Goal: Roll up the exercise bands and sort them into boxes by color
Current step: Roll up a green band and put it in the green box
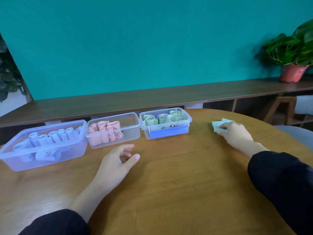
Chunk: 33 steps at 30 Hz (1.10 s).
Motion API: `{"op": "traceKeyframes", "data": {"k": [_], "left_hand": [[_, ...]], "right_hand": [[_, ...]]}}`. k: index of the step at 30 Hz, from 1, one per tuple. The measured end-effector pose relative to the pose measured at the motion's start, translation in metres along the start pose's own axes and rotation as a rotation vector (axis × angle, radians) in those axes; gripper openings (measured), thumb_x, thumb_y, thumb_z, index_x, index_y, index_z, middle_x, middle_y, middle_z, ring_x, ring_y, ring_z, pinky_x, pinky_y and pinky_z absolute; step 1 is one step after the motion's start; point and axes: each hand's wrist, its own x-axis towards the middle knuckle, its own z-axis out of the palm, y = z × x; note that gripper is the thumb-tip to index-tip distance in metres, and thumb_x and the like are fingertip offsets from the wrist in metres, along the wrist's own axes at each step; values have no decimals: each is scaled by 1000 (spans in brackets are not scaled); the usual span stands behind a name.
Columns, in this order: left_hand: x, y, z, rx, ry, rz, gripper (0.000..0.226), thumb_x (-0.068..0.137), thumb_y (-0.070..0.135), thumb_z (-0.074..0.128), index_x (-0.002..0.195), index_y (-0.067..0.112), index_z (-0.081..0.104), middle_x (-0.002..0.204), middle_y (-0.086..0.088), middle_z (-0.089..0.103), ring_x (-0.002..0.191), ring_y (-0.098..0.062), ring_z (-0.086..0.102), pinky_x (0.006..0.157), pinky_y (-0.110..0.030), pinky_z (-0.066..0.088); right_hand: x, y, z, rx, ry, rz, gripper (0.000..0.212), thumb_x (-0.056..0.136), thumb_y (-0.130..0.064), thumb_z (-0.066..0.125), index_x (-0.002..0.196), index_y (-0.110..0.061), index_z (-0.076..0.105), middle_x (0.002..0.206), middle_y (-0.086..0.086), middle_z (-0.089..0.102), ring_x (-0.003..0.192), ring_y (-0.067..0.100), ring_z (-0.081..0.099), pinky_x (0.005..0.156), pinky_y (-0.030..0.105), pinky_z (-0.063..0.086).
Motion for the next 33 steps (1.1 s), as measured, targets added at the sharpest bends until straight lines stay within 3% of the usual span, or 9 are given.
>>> {"op": "traceKeyframes", "data": {"k": [4,7,12,15,17,20,23,28,33], "left_hand": [[3,-2,0,-28,11,-8,35,90,41,73,124,36,66,111,15,69,100,5,62,82,-15,44],[4,-3,0,-30,2,-16,36,89,43,73,124,36,66,112,19,68,102,2,63,87,-21,49],[-3,5,0,-51,-2,35,36,91,38,72,126,36,64,116,21,67,101,4,62,81,-15,45],[-9,12,1,-170,16,62,32,91,32,73,123,36,66,114,18,70,100,0,65,87,-23,52],[-13,17,-1,-290,29,55,32,92,32,72,123,35,67,113,17,71,104,-1,66,93,-27,53],[-17,24,-7,-473,19,23,39,89,47,67,125,34,66,115,21,71,112,3,64,96,-25,52],[-14,23,-12,-697,-37,-72,39,87,56,72,117,32,73,117,8,74,113,-14,67,99,-41,51],[-6,14,-8,-729,-30,-121,22,89,35,76,109,27,77,112,-3,76,109,-34,68,96,-54,51],[-3,14,-6,-740,118,-173,14,94,18,71,107,18,76,104,-2,78,102,-29,72,92,-51,55]], "right_hand": [[-3,-6,-5,-29,98,-76,36,103,-44,50,122,-20,68,105,4,67,83,20,60,67,35,53],[-11,-21,-14,175,120,-166,37,104,-42,48,121,-15,66,94,0,63,85,20,61,71,40,56],[-48,-70,-38,535,-60,-356,23,103,-36,55,104,-20,72,89,1,72,80,23,67,73,37,57],[-84,-107,-42,727,-214,-441,25,101,-32,58,100,-14,75,94,17,72,71,16,62,65,26,52],[-107,-132,-38,843,-336,-467,28,101,-32,59,100,-9,75,101,22,71,78,16,63,71,29,53],[-134,-164,-23,972,-511,-461,31,101,-36,57,100,-12,76,97,17,73,85,19,65,79,36,53],[-149,-186,-4,1056,-566,-440,29,100,-36,59,98,-12,76,94,14,73,84,16,65,78,33,52],[-154,-195,28,1230,-440,-311,36,88,-41,69,108,-10,73,99,11,76,88,21,67,80,38,50],[-153,-196,36,1216,-485,-243,52,79,-50,72,119,-16,64,107,8,76,99,27,73,93,44,57]]}}
